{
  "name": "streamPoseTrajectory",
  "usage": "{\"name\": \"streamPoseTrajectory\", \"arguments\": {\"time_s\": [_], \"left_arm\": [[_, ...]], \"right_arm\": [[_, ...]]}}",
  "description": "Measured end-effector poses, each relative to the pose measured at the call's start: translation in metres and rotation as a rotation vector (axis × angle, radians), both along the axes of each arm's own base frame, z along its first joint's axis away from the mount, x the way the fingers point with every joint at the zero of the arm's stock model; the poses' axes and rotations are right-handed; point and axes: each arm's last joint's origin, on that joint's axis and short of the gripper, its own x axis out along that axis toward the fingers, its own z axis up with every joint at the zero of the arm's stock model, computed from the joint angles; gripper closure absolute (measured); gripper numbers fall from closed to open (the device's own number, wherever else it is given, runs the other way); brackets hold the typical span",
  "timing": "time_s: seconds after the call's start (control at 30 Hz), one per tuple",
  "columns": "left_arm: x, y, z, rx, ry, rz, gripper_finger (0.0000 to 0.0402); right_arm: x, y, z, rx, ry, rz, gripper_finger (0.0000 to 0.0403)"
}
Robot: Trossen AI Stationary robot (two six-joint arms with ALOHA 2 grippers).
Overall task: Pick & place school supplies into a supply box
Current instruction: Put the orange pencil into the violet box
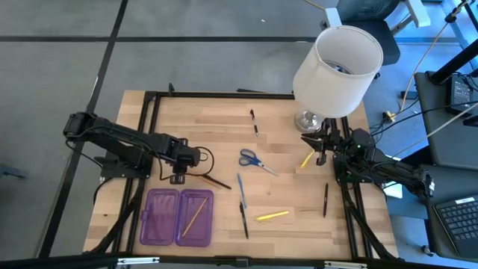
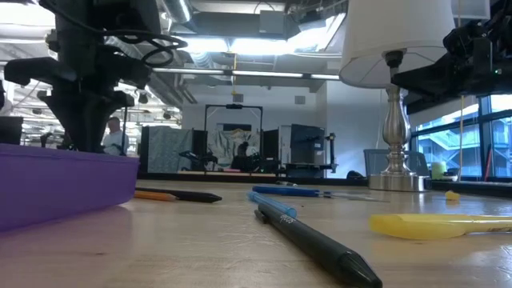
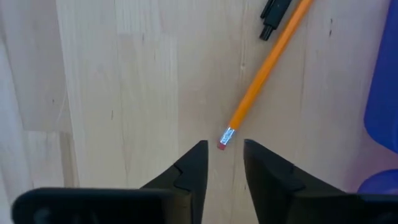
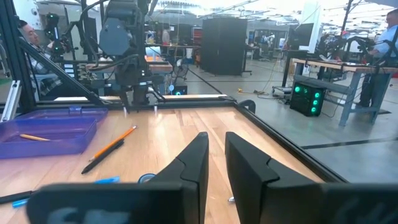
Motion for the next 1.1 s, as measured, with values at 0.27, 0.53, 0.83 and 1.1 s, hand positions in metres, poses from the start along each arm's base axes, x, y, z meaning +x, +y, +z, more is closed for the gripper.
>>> {"name": "streamPoseTrajectory", "arguments": {"time_s": [0.27,0.53,0.83,1.1], "left_arm": [[0.003,-0.001,-0.005,-0.004,0.027,-0.012,0.0282],[0.011,0.002,-0.024,0.004,0.127,-0.001,0.0292],[0.012,-0.002,-0.030,0.008,0.155,-0.056,0.0303],[0.013,-0.003,-0.029,0.021,0.143,-0.093,0.0304]], "right_arm": [[0.000,0.000,0.000,0.001,0.000,0.000,0.0343],[0.000,0.000,0.000,0.002,0.000,0.000,0.0343],[0.000,0.000,-0.001,0.004,0.004,0.000,0.0343],[0.000,0.000,-0.001,0.004,0.005,0.000,0.0343]]}}
